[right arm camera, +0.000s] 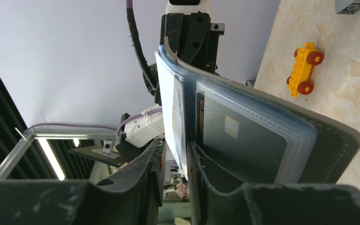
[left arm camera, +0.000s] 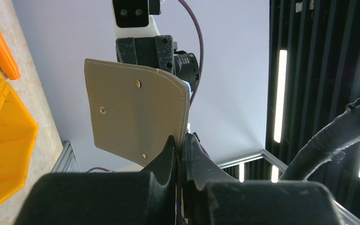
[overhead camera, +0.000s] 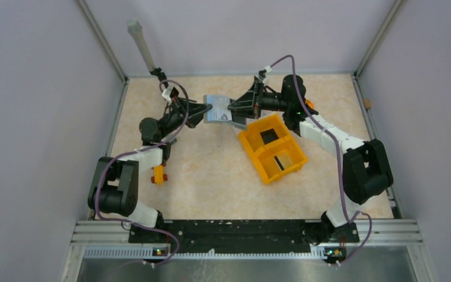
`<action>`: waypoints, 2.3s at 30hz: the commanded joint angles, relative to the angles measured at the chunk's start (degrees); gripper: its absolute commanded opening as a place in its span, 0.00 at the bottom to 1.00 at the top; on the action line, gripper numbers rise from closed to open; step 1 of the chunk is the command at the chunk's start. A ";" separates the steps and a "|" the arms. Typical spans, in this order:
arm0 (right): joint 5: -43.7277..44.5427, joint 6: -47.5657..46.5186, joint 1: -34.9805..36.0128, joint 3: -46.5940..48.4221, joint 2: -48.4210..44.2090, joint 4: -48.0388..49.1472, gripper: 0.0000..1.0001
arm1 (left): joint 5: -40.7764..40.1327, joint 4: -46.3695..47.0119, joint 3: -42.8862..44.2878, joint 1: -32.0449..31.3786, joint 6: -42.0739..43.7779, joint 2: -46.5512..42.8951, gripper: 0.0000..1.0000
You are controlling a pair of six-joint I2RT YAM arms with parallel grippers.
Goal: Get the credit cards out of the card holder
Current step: Remove the credit card from the card holder.
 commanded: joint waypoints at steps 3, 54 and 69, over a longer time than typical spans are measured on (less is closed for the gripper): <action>-0.33 1.83 0.99 4.20 0.47 4.96 0.09 | 0.96 3.00 0.95 -0.70 0.61 -0.37 0.00; -3.37 -9.94 -5.08 1.52 -1.55 -6.31 0.00 | 3.93 0.99 2.33 2.73 1.25 -0.33 0.00; -5.26 -16.98 -7.74 3.20 -0.12 -12.49 0.00 | 5.93 -15.64 3.44 3.46 12.84 -3.88 0.00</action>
